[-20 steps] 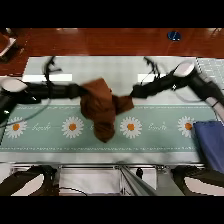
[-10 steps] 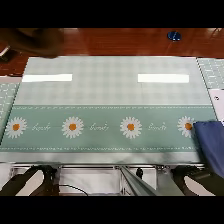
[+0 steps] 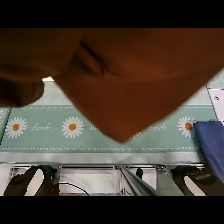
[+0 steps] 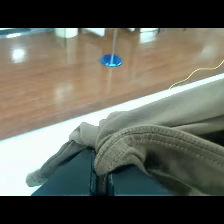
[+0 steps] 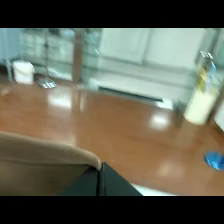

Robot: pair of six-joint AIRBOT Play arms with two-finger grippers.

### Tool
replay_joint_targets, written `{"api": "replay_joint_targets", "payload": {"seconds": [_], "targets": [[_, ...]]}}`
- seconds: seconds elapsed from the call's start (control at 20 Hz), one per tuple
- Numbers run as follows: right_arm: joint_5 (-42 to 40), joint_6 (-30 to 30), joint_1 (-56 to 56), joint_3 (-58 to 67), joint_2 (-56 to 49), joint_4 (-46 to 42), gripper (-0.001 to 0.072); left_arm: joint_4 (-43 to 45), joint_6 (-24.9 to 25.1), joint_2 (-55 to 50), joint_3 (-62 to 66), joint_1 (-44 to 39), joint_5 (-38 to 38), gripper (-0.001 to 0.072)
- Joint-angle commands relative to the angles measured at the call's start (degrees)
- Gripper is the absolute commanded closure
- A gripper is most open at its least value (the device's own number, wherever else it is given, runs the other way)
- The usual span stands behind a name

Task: Fold the shirts.

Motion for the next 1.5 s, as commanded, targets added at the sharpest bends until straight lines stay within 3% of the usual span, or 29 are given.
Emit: {"api": "replay_joint_targets", "payload": {"seconds": [0.0, 0.2, 0.3, 0.45, 0.65, 0.8, 0.95, 1.0, 1.05, 1.1, 1.15, 1.2, 1.25, 1.45], "targets": [[6.1, 3.0, 0.0, -8.3, 6.4, -5.1, 0.069, 2.6, -1.4, 7.6, -11.8, 0.1, -2.8, 0.0682], [6.8, 7.3, 0.0, -26.4, 11.3, -4.0, 0.069, -0.8, -1.1, 15.8, -43.0, 0.1, -2.8, 0.0681], [6.0, 7.7, 0.0, -37.4, 11.6, -0.2, 0.069, -6.1, 2.4, 17.1, -59.9, -0.5, -1.3, 0.0681], [-2.5, 7.9, 0.0, -52.6, 9.6, 0.5, 0.0691, -7.3, 4.3, 14.8, -79.2, -5.2, 10.9, 0.0682], [-15.6, 10.6, -3.6, -58.3, -3.2, -5.6, 0.0692, -6.4, 8.3, 2.3, -80.3, -10.1, 28.8, 0.0682], [-22.0, 6.1, -10.7, -55.0, -16.3, 4.4, 0.0691, -6.4, 12.0, -11.9, -72.8, -10.9, 32.9, 0.0682], [-22.1, 0.0, -14.1, -50.6, -28.4, 16.2, 0.069, -6.5, 11.6, -26.1, -63.8, -11.0, 29.6, 0.0679], [-22.0, -1.1, -14.2, -49.3, -31.8, 19.0, 0.069, -6.4, 11.6, -29.9, -61.0, -11.0, 26.5, 0.0615], [-22.1, -1.4, -14.2, -48.1, -34.6, 20.6, 0.0685, -6.4, 11.2, -33.6, -57.9, -11.0, 22.7, 0.0257], [-21.9, -1.3, -14.2, -46.9, -36.7, 21.8, 0.0555, -5.8, 10.1, -36.8, -54.8, -10.9, 18.2, 0.0007], [-21.4, -1.4, -14.4, -45.3, -38.2, 22.0, 0.0192, -3.7, 9.9, -39.1, -51.5, -10.8, 13.9, 0.0004], [-19.8, -1.4, -14.9, -43.5, -38.9, 21.7, 0.0087, 0.4, 6.4, -40.4, -48.4, -10.5, 10.9, 0.0005], [-17.9, -1.4, -16.3, -41.7, -39.0, 20.9, 0.0088, 4.9, 2.3, -39.9, -46.6, -10.0, 10.4, 0.0005], [-9.2, -1.2, -28.4, -39.5, -35.1, 11.7, 0.0093, 12.7, -1.1, -28.1, -46.6, -5.4, 18.6, 0.0007]]}}
